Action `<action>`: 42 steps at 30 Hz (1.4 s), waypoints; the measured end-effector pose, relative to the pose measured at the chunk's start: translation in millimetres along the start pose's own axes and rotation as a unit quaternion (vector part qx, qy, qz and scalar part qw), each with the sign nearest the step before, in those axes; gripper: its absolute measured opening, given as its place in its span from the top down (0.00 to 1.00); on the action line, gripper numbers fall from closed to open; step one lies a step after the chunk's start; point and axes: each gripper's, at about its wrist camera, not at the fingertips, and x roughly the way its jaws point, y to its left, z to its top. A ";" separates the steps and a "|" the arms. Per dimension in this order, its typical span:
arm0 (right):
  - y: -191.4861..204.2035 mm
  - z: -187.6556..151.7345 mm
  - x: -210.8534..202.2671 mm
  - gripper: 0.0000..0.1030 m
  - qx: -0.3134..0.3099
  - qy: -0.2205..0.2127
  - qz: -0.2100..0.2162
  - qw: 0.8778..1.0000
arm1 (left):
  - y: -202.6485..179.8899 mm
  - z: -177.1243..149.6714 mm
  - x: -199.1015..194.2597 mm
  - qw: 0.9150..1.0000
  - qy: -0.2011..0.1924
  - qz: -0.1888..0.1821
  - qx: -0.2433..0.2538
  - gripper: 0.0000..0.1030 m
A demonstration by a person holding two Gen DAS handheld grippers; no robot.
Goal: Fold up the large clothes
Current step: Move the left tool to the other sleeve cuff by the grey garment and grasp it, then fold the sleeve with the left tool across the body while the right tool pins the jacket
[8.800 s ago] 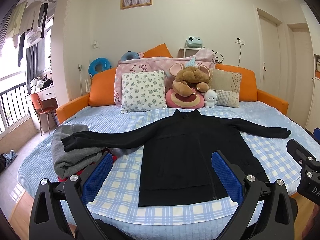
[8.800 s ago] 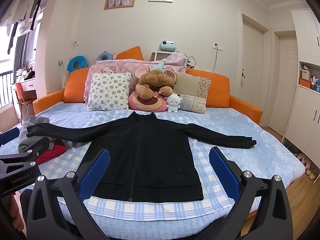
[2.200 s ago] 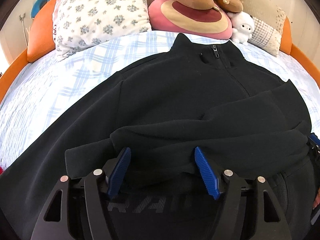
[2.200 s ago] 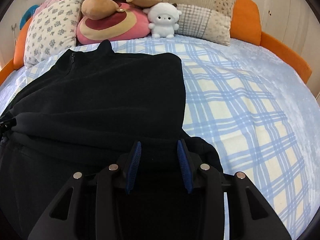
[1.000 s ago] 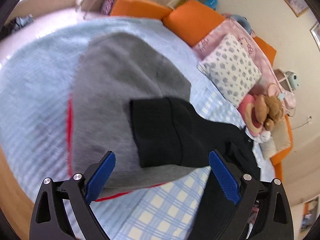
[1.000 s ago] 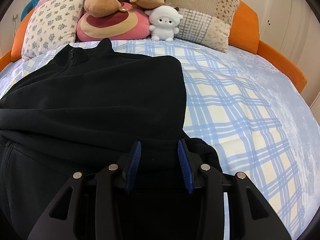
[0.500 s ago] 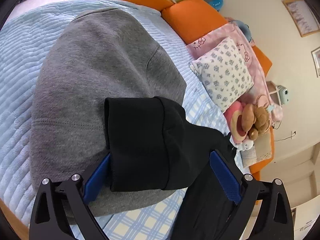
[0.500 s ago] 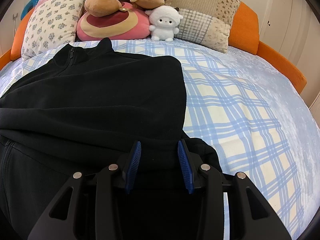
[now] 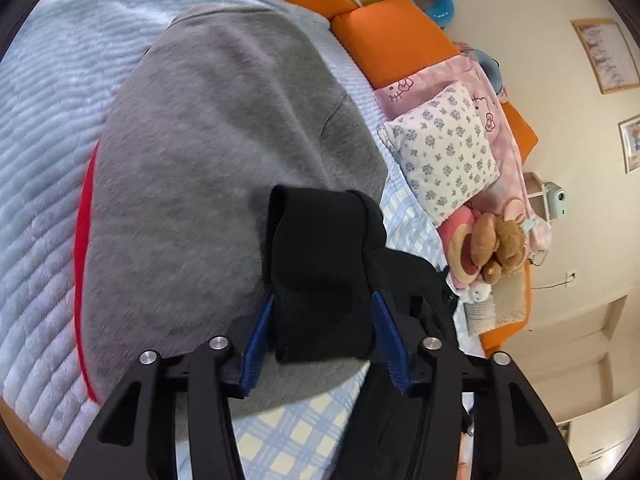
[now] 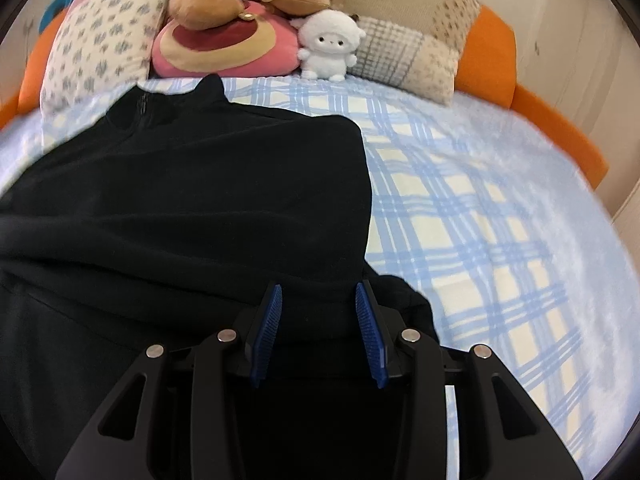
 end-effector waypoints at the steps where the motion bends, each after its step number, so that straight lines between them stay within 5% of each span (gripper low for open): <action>1: -1.8 -0.4 -0.2 0.62 0.004 0.000 0.006 1.000 | 2.5 -5.0 -5.6 1.000 0.002 -0.006 -0.008 0.32; 3: -1.9 -1.9 0.7 0.62 0.002 -0.003 0.008 1.000 | -3.1 -16.4 -15.7 1.000 -0.005 -0.014 -0.003 0.16; 5: 2.4 -2.6 0.7 0.62 -0.004 -0.006 -0.002 1.000 | -11.9 -24.3 -19.0 1.000 -0.013 -0.012 0.008 0.11; 10: 4.4 -4.7 0.1 0.62 -0.004 -0.011 -0.006 1.000 | -18.2 -23.6 5.6 1.000 0.001 -0.024 -0.007 0.11; 14: 1.1 -5.0 1.4 0.62 0.003 -0.011 0.004 1.000 | -17.8 -20.0 15.4 0.999 -0.034 -0.014 -0.021 0.11; 16: 1.3 -5.0 1.3 0.62 0.002 -0.011 0.002 1.000 | -13.7 -20.4 12.5 0.997 -0.062 -0.016 -0.043 0.16; 21: 5.7 -1.3 2.1 0.62 -0.022 -0.002 -0.003 1.000 | -17.9 -24.4 3.8 0.996 -0.071 0.035 -0.030 0.61; 27: 14.6 7.1 -3.7 0.62 -0.024 0.009 0.005 1.000 | -8.7 -17.1 3.5 0.998 -0.050 0.022 -0.043 0.52; 33: 33.3 3.5 -13.7 0.62 -0.026 -0.002 0.040 0.999 | -23.4 -24.2 -1.2 0.993 -0.104 0.006 -0.048 0.49; 36: 44.5 3.2 -26.9 0.62 -0.012 -0.016 0.087 0.996 | -24.8 -25.1 4.3 0.988 -0.139 0.028 -0.053 0.49; 42: 105.7 13.0 -68.9 0.60 -0.039 -0.047 0.177 0.982 | -23.7 -26.9 20.3 0.982 -0.162 0.084 -0.045 0.73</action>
